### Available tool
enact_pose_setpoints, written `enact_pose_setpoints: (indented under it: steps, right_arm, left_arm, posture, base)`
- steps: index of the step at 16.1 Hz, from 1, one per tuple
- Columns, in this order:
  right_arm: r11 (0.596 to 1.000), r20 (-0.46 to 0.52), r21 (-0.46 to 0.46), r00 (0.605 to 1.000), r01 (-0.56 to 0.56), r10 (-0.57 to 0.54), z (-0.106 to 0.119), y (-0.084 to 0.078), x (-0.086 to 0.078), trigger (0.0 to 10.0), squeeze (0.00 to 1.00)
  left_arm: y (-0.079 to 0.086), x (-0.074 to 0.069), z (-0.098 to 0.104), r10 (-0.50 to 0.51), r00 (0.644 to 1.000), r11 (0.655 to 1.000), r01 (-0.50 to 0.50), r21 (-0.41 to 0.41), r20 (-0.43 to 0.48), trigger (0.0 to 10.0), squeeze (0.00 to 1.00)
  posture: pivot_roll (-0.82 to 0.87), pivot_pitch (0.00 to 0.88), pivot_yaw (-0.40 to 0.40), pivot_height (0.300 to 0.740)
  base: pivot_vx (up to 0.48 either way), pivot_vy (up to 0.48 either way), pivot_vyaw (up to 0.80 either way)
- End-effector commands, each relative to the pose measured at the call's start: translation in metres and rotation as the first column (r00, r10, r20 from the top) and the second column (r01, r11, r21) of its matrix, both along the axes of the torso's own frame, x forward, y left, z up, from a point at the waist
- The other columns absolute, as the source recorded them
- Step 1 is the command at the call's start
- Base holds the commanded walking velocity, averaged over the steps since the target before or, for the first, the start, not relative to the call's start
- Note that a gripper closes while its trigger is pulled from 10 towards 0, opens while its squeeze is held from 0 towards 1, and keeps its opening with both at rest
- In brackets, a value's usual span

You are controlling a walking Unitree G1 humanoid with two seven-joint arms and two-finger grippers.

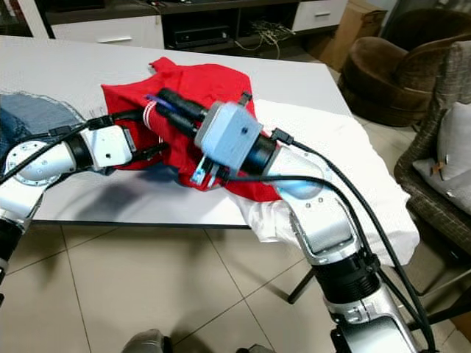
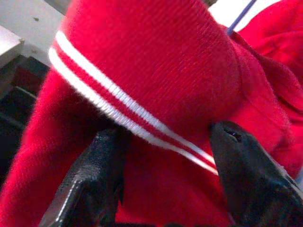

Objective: Hang hanger

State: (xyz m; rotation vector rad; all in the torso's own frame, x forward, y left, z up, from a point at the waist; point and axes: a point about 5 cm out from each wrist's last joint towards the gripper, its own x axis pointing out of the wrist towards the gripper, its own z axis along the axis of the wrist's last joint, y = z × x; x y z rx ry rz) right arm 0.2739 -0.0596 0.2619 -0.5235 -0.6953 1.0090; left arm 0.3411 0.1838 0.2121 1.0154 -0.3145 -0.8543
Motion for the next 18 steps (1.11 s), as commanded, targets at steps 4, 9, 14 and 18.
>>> enact_pose_setpoints:
  steps: [4, 9, 14, 18]
  right_arm:
    - [0.999, 0.06, -0.052, 0.998, 0.001, 0.002, -0.004, 0.001, -0.003, 10.0, 0.0]
    - [0.987, 0.005, -0.03, 0.988, 0.157, -0.157, -0.009, -0.009, 0.023, 10.0, 0.0]
    - [0.981, -0.077, -0.019, 0.978, 0.192, -0.193, -0.028, -0.018, 0.027, 10.0, 0.0]
    - [0.939, -0.178, 0.106, 0.935, 0.328, -0.307, -0.038, -0.033, 0.035, 10.0, 0.0]
  left_arm:
    - [-0.009, -0.005, 0.006, -0.09, 0.995, 0.995, 0.089, -0.04, -0.033, 10.0, 1.0]
    - [-0.015, -0.008, 0.002, -0.1, 0.995, 0.994, 0.099, -0.054, -0.028, 10.0, 1.0]
    - [-0.006, -0.009, -0.002, -0.019, 0.997, 0.959, -0.001, -0.283, -0.07, 10.0, 0.0]
    - [-0.001, -0.017, -0.028, 0.021, 0.979, 0.771, -0.146, -0.62, -0.204, 10.0, 0.0]
  posture:
    - [0.14, 0.0, -0.05, 0.74]
    - [0.15, 0.0, -0.052, 0.74]
    - [0.14, 0.0, -0.049, 0.74]
    - [0.14, 0.0, -0.055, 0.74]
  base:
    - [0.0, 0.0, 0.0]
    - [0.0, 0.0, 0.0]
    - [0.0, 0.0, 0.0]
    - [0.0, 0.0, 0.0]
